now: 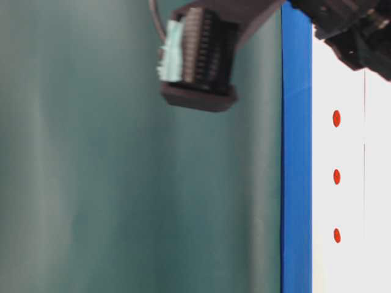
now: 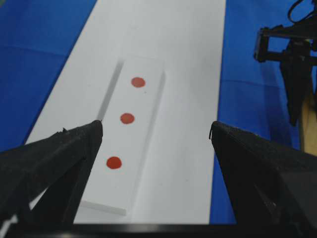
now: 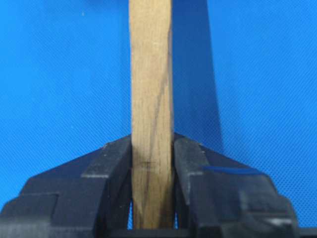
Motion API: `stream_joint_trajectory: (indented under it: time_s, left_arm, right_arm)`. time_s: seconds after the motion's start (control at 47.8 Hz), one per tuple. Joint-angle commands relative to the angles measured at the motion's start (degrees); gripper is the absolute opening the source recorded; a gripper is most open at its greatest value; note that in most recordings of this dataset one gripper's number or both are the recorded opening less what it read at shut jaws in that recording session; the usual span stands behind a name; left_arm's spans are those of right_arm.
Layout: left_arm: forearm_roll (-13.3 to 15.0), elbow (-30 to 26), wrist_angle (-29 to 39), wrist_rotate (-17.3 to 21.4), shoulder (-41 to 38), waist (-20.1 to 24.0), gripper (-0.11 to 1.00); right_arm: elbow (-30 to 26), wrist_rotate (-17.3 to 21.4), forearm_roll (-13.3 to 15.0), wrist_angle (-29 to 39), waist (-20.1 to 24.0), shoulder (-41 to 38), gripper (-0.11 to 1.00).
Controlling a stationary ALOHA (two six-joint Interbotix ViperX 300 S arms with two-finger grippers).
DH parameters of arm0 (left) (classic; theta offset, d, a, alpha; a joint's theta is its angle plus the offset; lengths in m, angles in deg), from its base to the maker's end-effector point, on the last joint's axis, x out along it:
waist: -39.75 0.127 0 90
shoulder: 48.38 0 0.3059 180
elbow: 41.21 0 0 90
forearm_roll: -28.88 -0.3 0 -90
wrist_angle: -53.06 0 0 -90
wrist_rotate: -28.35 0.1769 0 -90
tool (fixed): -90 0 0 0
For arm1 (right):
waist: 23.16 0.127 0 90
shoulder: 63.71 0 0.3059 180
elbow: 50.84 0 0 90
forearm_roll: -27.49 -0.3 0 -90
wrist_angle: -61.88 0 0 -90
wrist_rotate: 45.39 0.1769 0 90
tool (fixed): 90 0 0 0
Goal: Hit the mark with a hammer.
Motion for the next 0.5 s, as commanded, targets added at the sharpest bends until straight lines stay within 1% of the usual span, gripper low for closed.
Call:
stream_joint_trajectory:
  time_s: [0.0, 0.481]
  left_arm:
    - [0.09, -0.62, -0.26, 0.09, -0.09, 0.18, 0.87]
    - [0.09, -0.53, -0.26, 0.09, -0.09, 0.26, 0.88]
  right_arm:
    - [-0.79, -0.09, 0.00, 0.26, 0.18, 0.26, 0.08]
    - [-1.14, -0.09, 0.00, 0.26, 0.09, -0.79, 0.08]
